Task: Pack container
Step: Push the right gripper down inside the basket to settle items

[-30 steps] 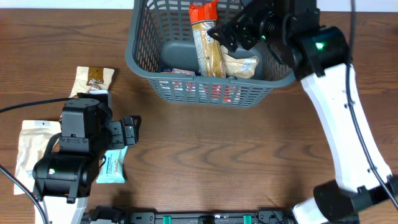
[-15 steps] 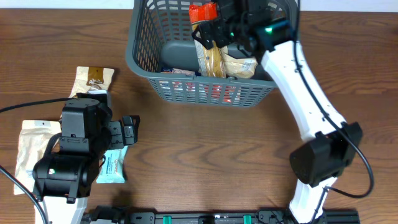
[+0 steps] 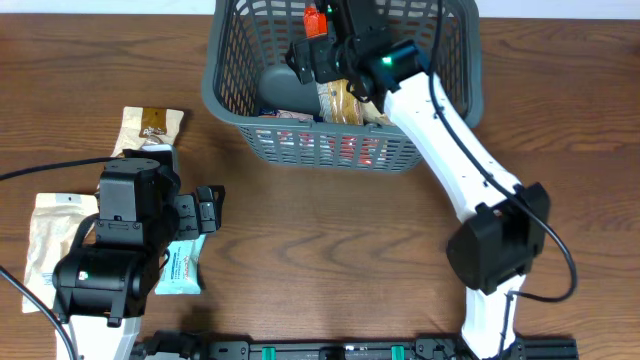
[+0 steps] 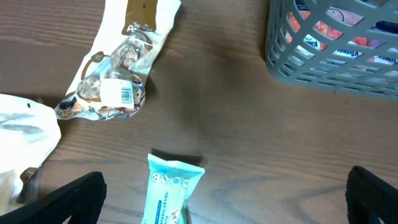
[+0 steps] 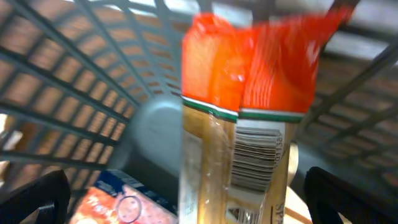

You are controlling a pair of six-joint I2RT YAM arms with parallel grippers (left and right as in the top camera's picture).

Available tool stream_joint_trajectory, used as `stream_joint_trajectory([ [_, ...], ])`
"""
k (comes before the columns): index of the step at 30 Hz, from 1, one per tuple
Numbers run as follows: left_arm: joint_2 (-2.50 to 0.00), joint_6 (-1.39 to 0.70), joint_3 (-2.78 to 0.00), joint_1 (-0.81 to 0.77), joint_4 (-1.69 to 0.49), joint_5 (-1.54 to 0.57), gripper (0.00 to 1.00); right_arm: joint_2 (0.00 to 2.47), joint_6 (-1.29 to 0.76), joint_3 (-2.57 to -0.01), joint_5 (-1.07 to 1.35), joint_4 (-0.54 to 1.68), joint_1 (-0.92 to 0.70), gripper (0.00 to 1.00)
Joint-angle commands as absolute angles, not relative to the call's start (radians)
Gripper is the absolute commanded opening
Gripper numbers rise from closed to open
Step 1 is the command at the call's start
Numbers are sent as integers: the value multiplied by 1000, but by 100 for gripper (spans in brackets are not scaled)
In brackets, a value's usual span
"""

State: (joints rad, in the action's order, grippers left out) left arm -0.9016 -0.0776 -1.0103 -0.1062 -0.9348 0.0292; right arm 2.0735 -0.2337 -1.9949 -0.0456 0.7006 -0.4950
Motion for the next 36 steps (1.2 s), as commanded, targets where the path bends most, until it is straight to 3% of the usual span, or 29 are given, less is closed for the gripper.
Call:
stream_joint_trajectory([
  [1,-900,-72,-1030,-101,-938,38,99,2100,-277,-2001,-97,711,-495,99],
  [6,-900,-72,-1030,-101,-942,38,99,2109,-277,-2001,-117,728,-491,99],
  [11,-900,-72,-1030,-101,-942,38,99,2115,-276,-2001,-118,745,-488,91],
  [17,-900,-72,-1030,-101,-942,37,99,2115,-276,-2001,-130,760,-485,99],
  [36,-900,-72,-1030,-101,-942,35,99,2172,-272,-2000,-153,823,-463,93],
])
